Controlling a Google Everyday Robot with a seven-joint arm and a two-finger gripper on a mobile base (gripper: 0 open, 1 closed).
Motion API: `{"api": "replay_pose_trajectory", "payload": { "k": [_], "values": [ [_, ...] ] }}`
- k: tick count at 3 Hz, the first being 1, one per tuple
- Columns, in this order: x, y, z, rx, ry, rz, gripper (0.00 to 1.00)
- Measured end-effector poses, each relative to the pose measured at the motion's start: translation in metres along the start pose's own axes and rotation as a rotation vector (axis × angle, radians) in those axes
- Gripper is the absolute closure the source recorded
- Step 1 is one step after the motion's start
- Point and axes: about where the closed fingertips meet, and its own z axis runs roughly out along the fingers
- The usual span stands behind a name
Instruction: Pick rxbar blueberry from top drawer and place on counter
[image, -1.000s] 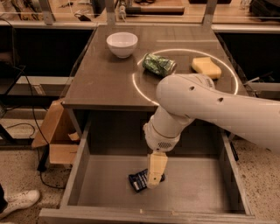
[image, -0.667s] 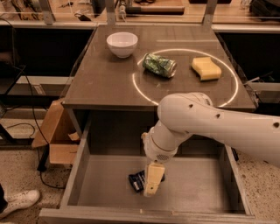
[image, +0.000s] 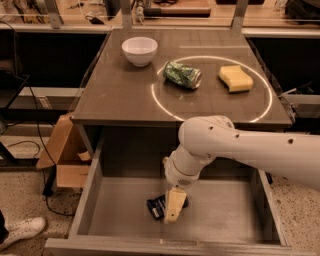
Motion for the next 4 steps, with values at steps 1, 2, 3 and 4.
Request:
{"api": "replay_pose_trajectory", "payload": {
  "k": [1,2,3,4],
  "values": [
    [0.001,0.000,0.001,0.000,0.002,0.001,0.00],
    [0.013,0.003,0.013,-0.017,0.004,0.021,0.00],
    [0.021,0.005,0.024,-0.034,-0.001,0.036,0.00],
    [0.028,0.009,0.031,-0.058,-0.014,0.050,0.00]
  ]
}}
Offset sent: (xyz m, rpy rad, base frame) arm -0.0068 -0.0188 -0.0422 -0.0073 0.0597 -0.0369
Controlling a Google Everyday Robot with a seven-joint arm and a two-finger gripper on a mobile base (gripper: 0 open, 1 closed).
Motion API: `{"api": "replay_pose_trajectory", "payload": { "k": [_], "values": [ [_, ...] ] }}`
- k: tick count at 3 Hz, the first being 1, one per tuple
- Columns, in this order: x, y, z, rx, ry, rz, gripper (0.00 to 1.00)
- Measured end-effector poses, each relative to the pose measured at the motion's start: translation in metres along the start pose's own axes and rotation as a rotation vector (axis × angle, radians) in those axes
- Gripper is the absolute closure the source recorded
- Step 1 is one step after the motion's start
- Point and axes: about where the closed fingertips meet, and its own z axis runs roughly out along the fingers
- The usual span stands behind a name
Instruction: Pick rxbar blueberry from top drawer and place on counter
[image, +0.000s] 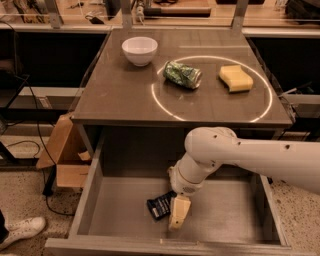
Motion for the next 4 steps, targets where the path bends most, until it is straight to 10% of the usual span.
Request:
{"api": "replay_pose_trajectory", "payload": {
  "k": [4],
  "values": [
    [0.0001,0.0002,0.0004,-0.001,0.000,0.000,0.88]
  ]
}}
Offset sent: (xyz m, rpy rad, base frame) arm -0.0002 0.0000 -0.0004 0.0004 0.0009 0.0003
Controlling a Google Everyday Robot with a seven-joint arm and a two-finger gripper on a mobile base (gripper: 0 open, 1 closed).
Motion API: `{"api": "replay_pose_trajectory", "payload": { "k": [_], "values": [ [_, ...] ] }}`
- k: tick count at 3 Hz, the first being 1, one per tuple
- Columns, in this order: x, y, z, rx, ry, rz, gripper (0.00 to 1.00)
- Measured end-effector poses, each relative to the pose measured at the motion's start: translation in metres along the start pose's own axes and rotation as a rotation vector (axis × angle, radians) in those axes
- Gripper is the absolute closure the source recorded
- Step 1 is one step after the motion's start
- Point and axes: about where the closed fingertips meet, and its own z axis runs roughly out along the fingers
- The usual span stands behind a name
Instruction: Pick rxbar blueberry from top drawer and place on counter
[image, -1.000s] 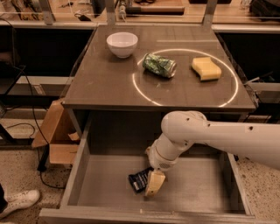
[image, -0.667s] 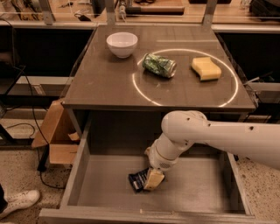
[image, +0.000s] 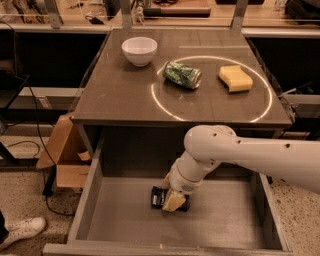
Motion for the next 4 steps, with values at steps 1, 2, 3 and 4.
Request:
{"api": "replay_pose_trajectory", "payload": {
  "k": [1,2,3,4],
  "values": [
    [0.000,0.000,0.000,0.000,0.000,0.000,1.00],
    [-0.005,0.001,-0.009,0.000,0.000,0.000,1.00],
    [-0.006,0.001,-0.009,0.000,0.000,0.000,1.00],
    [-0.022,0.001,-0.043,-0.002,0.017,-0.009,1.00]
  ]
}}
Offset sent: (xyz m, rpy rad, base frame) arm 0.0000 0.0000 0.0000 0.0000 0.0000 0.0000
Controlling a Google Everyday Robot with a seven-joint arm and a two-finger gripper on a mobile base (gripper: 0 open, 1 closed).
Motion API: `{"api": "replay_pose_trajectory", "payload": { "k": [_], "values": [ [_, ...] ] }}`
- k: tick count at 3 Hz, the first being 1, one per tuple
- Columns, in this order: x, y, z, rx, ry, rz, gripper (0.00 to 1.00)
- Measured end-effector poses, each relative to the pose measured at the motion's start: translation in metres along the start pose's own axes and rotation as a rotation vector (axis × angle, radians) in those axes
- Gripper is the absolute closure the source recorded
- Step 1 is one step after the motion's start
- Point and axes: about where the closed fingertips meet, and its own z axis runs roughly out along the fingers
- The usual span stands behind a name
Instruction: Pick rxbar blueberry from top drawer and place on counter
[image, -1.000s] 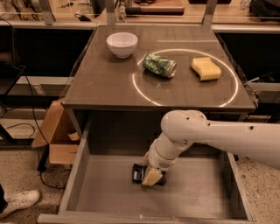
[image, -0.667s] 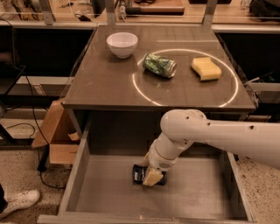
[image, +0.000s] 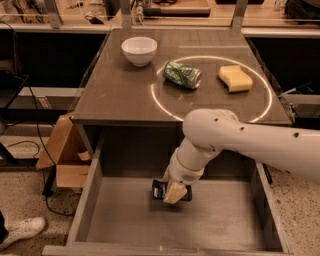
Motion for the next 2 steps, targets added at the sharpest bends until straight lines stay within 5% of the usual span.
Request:
{"api": "replay_pose_trajectory", "payload": {
  "k": [2],
  "values": [
    [-0.030,0.000,-0.067,0.015,-0.007,-0.021,1.00]
  ]
}}
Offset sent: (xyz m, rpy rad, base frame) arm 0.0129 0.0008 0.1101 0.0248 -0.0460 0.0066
